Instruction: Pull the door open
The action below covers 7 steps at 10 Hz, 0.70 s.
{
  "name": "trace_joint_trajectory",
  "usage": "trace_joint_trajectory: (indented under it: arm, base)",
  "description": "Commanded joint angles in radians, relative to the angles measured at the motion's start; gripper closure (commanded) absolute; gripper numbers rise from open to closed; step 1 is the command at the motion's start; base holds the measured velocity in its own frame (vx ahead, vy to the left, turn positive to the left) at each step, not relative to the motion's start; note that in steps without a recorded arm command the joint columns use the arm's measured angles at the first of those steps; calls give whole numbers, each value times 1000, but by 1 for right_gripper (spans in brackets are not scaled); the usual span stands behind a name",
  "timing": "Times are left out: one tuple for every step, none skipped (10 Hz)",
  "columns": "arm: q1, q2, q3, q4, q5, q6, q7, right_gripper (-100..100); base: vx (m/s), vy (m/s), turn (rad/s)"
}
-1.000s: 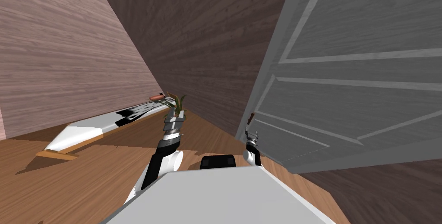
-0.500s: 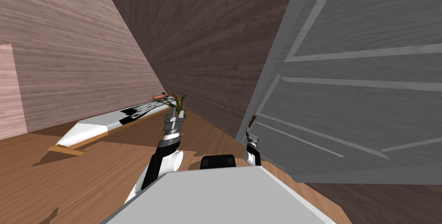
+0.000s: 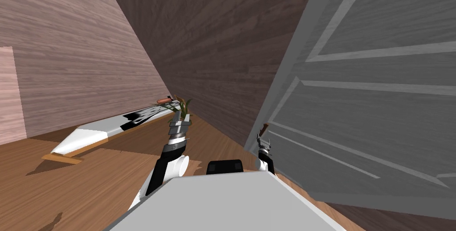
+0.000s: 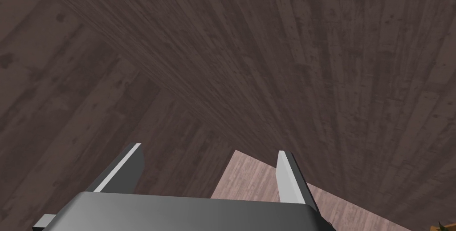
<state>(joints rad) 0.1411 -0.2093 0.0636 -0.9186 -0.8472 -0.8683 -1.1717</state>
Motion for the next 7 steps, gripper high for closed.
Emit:
trace_joint_trajectory:
  arm:
    - [9, -22, 3, 13, 0, -7, -32, -100]
    - [14, -36, 4, 19, -1, -10, -50, -100]
    - [18, -50, 5, 26, -2, -12, -67, -100]
    - [28, -77, 6, 40, -4, -17, -102, -100]
    - [32, -90, 7, 46, -5, -19, -119, -100]
    - [40, -115, 9, 58, -6, -23, -150, -100]
    - [44, -125, 10, 64, -7, -25, -163, -100]
  base:
    - [120, 5, 16]
    - [98, -1, 14]
    - [103, -3, 19]
    - [138, 0, 33]
    - [144, -11, 19]
    - [145, -17, 19]
    - [126, -21, 17]
